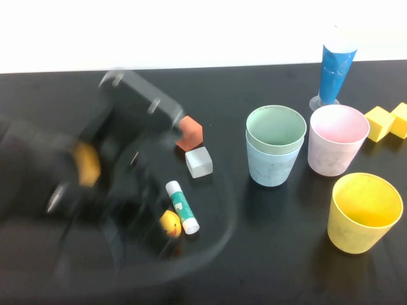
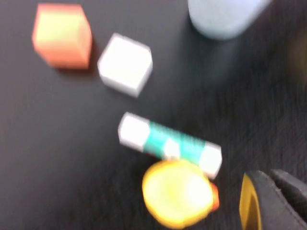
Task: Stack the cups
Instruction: Pick up the pink cup
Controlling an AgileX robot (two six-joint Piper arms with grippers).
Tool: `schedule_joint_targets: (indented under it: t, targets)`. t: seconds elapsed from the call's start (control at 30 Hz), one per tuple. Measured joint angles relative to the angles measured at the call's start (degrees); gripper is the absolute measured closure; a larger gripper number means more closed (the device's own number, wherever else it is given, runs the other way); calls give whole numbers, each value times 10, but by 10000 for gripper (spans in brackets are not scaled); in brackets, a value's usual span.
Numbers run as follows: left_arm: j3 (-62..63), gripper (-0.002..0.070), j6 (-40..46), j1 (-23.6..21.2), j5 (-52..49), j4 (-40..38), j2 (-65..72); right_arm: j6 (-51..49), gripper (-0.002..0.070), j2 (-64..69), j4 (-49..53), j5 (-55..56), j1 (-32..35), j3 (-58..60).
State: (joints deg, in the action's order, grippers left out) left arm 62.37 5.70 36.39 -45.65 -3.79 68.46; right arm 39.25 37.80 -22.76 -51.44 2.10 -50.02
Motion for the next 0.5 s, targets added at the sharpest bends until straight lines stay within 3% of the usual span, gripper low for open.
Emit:
schedule_joint_targets:
  t: [0.3, 0.5]
  targets:
    - [-206, 673, 0, 0, 110, 0, -182, 95, 679, 140, -32, -69, -33, -101]
    - [-260, 673, 0, 0, 158, 4, -248, 69, 678, 269, 21, -135, -108, -215]
